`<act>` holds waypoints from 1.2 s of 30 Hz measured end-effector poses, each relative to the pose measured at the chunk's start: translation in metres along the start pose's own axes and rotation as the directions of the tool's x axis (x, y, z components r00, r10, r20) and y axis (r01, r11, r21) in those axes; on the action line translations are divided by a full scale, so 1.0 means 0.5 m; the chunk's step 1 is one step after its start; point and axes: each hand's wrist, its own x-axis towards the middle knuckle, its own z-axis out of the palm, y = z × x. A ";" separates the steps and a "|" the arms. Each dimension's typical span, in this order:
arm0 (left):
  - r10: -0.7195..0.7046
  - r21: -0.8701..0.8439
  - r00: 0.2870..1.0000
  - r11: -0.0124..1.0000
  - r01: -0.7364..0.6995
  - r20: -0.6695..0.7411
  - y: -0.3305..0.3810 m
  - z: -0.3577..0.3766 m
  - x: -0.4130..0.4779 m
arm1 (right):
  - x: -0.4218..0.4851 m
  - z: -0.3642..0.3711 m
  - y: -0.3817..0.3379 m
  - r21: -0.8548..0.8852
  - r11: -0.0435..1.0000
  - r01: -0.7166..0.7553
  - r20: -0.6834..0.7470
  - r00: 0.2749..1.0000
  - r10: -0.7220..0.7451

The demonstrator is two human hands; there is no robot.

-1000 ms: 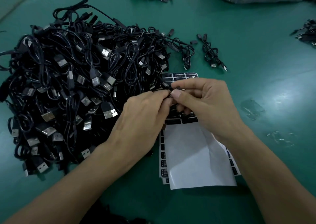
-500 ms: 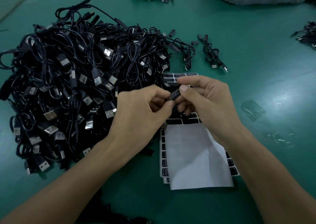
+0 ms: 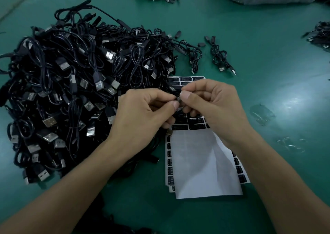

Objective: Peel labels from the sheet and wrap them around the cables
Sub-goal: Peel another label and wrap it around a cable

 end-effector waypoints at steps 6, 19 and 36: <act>-0.136 -0.206 0.990 0.969 0.140 0.030 0.018 -0.010 0.007 | -0.001 0.004 -0.006 0.118 0.992 -0.038 0.029 0.999 0.034; -0.163 -0.262 0.983 0.956 0.136 -0.086 0.027 -0.010 0.010 | -0.025 0.030 -0.022 0.083 0.985 -0.149 0.137 0.981 0.136; -0.221 -0.310 0.961 0.937 0.161 -0.169 0.023 -0.009 0.013 | -0.039 0.072 -0.021 0.065 0.998 -0.028 -0.043 0.999 0.030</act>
